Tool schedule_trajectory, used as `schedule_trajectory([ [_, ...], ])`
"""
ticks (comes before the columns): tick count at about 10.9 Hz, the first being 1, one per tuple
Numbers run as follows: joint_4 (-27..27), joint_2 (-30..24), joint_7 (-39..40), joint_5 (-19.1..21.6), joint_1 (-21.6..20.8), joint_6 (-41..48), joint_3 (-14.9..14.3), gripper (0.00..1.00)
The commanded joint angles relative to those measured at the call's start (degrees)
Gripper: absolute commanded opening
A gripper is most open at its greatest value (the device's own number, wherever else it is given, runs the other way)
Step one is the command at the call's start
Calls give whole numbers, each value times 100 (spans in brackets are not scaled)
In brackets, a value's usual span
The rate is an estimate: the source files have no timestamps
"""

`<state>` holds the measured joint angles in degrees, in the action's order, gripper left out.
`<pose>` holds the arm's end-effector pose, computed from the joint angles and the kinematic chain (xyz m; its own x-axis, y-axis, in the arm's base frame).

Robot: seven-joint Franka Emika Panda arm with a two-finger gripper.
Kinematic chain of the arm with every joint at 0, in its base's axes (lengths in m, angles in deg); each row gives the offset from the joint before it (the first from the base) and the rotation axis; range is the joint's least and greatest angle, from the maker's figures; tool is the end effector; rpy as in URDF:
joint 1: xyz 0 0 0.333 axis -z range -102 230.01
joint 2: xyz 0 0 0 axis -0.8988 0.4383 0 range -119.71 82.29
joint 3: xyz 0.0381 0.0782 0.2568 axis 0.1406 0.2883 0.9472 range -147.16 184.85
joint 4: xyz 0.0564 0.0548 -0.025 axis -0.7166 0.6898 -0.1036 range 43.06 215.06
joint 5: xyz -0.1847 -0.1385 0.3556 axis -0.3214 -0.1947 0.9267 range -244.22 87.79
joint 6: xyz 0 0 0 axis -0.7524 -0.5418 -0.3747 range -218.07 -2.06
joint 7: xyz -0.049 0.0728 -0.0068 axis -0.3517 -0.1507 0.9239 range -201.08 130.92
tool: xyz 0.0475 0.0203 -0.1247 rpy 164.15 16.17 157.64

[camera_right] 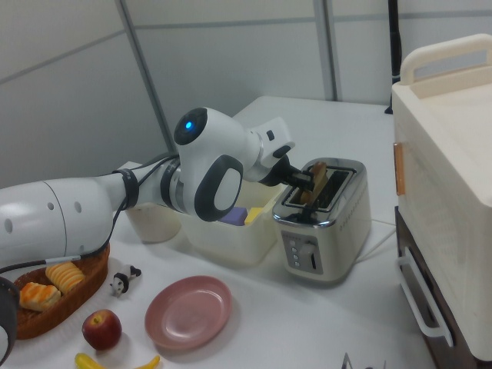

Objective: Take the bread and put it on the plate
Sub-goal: 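Close the gripper on the bread slice and lift it out of the toaster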

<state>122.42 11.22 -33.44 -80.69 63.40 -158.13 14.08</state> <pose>0.7756 -0.0442 0.3972 0.7480 0.0492 0.6619 -0.0230 -0.9947 0.1001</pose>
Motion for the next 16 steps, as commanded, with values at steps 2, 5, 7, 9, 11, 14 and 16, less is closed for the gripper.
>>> schedule_trajectory([
  [2, 102, -276, -628, -60, -1, -42, -42, 0],
  [5, 137, -618, -1086, -51, 43, 167, -33, 0],
  [7, 128, -899, -1104, 167, 69, 703, -33, 0],
  [9, 137, -1128, -1104, 580, 78, 1099, -33, 0],
  [11, 111, -1225, -1104, 775, 78, 1233, -77, 0],
  [14, 120, -1427, -1078, 775, 69, 1494, -86, 0],
  [16, 111, -1620, -1017, 784, 69, 2214, -42, 0],
])
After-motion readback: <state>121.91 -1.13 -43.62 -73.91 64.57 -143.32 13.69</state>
